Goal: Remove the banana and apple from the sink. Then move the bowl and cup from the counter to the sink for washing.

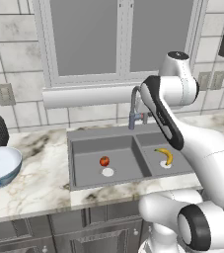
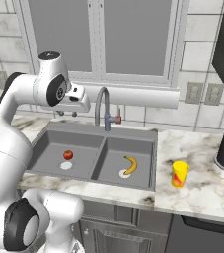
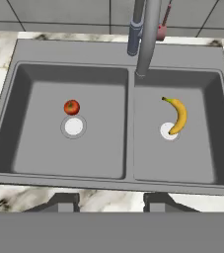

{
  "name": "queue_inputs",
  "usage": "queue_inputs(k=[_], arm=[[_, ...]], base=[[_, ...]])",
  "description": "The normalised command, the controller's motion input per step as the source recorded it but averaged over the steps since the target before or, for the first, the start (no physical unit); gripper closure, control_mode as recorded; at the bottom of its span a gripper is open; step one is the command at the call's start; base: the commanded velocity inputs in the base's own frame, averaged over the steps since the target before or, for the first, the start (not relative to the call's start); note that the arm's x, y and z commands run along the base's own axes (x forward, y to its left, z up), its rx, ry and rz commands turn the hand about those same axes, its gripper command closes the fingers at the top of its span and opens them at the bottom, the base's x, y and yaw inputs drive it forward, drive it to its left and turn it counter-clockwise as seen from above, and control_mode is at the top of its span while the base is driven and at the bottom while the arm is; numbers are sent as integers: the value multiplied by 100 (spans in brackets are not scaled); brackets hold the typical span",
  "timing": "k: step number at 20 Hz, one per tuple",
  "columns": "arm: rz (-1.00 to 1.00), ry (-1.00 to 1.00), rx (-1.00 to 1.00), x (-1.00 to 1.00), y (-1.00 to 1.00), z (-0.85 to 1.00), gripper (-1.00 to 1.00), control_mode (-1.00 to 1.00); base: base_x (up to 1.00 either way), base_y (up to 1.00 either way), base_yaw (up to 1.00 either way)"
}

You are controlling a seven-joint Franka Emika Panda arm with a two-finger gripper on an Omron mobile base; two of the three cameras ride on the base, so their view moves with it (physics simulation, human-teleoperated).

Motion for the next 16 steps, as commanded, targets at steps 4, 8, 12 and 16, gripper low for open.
queue_inputs(k=[4, 8, 12, 16], arm=[[0, 0, 0, -2, 0, 0, -100, -100], [0, -1, 0, -4, 3, 0, -100, -100], [0, -2, 0, -3, 11, 0, -100, -100], [0, -3, 0, -2, 17, -1, -100, -100]], base=[[0, 0, 0], [0, 0, 0], [0, 0, 0], [0, 0, 0]])
